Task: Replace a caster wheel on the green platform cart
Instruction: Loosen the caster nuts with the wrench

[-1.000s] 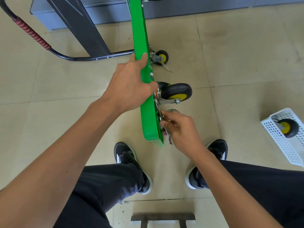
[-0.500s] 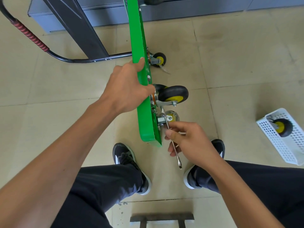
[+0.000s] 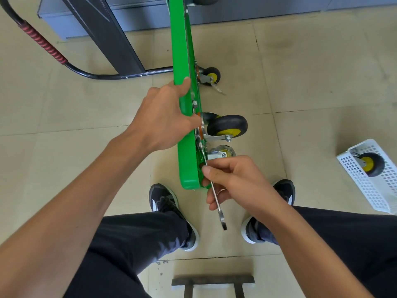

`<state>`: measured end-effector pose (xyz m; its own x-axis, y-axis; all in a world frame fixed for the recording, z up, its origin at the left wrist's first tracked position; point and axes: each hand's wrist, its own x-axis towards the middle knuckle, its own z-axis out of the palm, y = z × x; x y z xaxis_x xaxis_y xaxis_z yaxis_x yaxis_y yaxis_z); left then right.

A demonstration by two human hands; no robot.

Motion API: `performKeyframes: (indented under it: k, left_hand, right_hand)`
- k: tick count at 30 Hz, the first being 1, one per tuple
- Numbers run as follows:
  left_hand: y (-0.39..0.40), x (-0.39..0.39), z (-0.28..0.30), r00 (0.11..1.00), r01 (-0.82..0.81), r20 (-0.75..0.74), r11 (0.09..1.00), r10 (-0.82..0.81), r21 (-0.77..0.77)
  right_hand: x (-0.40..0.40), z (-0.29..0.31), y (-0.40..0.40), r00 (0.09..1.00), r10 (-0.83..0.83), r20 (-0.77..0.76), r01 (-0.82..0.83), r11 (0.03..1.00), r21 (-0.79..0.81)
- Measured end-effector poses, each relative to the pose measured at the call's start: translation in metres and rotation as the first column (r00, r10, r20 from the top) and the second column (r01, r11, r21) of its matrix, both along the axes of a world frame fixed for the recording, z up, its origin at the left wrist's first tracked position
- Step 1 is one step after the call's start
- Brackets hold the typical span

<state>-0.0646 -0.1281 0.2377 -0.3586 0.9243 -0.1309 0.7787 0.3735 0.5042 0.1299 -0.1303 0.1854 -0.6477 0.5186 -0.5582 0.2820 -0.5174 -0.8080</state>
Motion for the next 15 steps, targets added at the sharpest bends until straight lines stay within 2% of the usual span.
performKeyframes:
  k: [5, 11, 15]
  left_hand:
    - [-0.002, -0.001, -0.001, 1.0, 0.009, 0.021, 1.0, -0.009, -0.001]
    - [0.001, -0.003, -0.003, 1.0, 0.025, -0.011, 1.0, -0.025, 0.001]
    - [0.003, -0.003, -0.005, 0.999, 0.028, -0.027, 1.0, -0.028, 0.002]
  right_hand:
    - [-0.003, 0.002, -0.003, 0.996, -0.077, -0.05, 0.077, 0.997, -0.015]
    - [-0.011, 0.0, 0.002, 0.999, -0.03, -0.033, 0.028, 0.999, -0.038]
    - [-0.009, -0.008, 0.009, 1.0, 0.005, 0.005, -0.005, 0.999, 0.041]
